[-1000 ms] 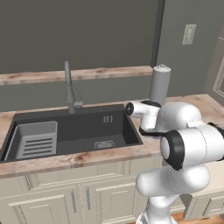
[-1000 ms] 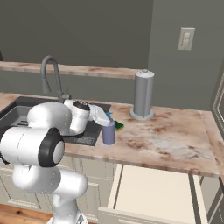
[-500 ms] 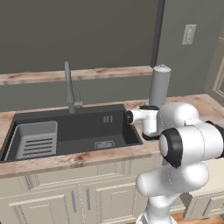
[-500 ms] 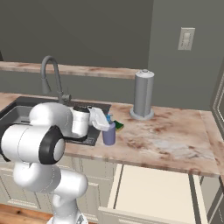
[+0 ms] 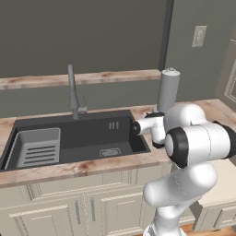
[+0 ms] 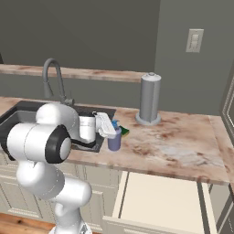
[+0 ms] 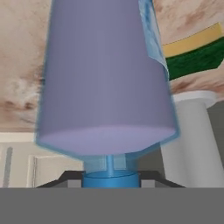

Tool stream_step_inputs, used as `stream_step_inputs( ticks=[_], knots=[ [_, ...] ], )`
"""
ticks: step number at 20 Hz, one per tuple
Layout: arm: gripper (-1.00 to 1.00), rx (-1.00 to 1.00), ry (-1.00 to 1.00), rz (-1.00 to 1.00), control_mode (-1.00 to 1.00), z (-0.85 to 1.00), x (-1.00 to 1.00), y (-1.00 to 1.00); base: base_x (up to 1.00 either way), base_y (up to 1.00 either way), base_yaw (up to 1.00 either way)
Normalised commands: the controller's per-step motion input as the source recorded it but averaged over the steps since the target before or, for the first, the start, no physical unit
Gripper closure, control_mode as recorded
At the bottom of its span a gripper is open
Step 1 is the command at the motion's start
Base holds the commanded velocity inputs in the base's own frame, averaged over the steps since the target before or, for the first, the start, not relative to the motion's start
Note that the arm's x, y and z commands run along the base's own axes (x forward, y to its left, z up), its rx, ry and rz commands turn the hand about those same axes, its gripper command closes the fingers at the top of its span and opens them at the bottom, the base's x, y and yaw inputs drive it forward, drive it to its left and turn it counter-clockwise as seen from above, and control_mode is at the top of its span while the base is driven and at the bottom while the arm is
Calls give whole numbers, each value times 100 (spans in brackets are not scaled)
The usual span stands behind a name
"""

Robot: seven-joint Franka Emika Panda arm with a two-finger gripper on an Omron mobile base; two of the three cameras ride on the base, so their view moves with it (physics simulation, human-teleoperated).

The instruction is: Restock the sink supplies by placing the sponge and soap dispenser on the counter and next to the sink. Make sure the soap dispenser is upright.

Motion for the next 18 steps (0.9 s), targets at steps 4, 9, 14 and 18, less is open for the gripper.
stream_step_inputs(
  ticks=[4, 9, 14, 18],
  knots=[
    [100, -1, 10, 1, -100, -26, 26, 14, 0, 0, 0],
    [100, 0, 4, 3, -100, -25, 15, 8, 0, 0, 0],
    [-100, 0, 0, 1, -100, -24, 2, 16, 0, 0, 0],
    [-100, 0, 0, 0, -100, -8, 0, 14, 0, 0, 0]
  ],
)
